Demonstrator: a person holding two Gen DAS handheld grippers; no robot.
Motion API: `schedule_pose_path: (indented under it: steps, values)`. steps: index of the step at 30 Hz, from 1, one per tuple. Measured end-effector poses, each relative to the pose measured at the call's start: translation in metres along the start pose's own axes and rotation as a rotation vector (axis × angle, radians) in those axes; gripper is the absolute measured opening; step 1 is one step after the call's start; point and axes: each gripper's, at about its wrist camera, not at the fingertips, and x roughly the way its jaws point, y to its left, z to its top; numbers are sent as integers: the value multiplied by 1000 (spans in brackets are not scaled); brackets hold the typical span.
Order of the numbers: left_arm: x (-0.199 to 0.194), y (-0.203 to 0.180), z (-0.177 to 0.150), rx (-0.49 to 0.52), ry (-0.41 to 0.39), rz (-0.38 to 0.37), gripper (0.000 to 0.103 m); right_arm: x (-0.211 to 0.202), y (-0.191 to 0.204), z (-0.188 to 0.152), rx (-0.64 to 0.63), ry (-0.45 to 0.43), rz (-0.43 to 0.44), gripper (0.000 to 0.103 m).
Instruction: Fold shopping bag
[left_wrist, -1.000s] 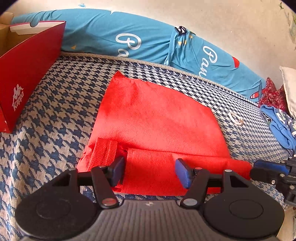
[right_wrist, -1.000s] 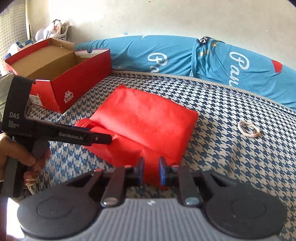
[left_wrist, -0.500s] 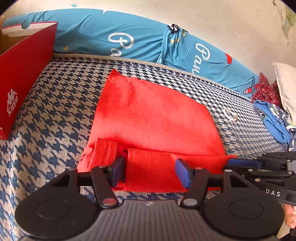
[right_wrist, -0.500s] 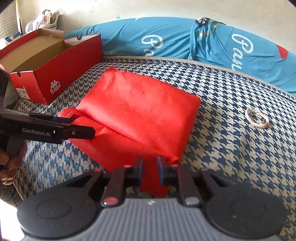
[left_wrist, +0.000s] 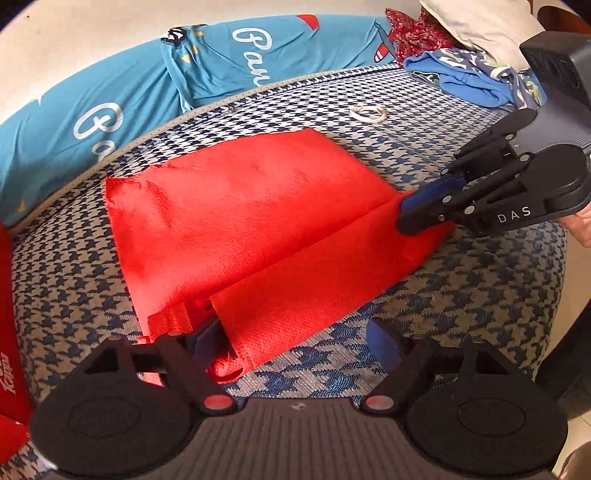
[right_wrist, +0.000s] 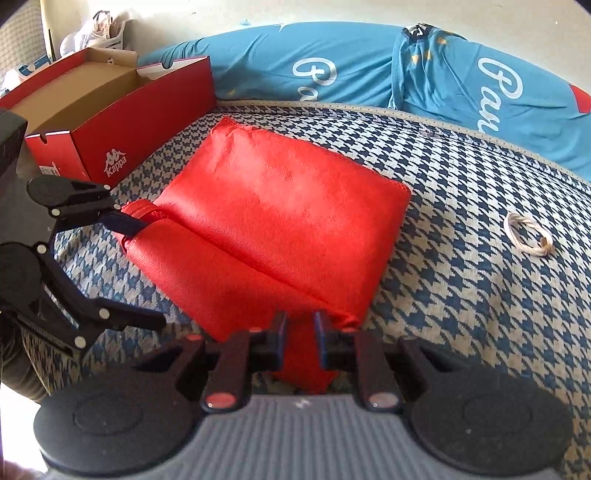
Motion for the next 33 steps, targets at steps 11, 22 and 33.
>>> schedule_pose_path:
  steps: [11, 22, 33]
  values:
    - [-15, -10, -2, 239, -16, 19, 80, 3, -5, 4, -20, 24, 39, 14]
    - [-7, 8, 4, 225, 22, -51, 80, 3, -7, 7, -60, 32, 65, 15]
    - [1, 33, 6, -40, -19, -93, 79, -3, 22, -1, -282, 15, 107, 58]
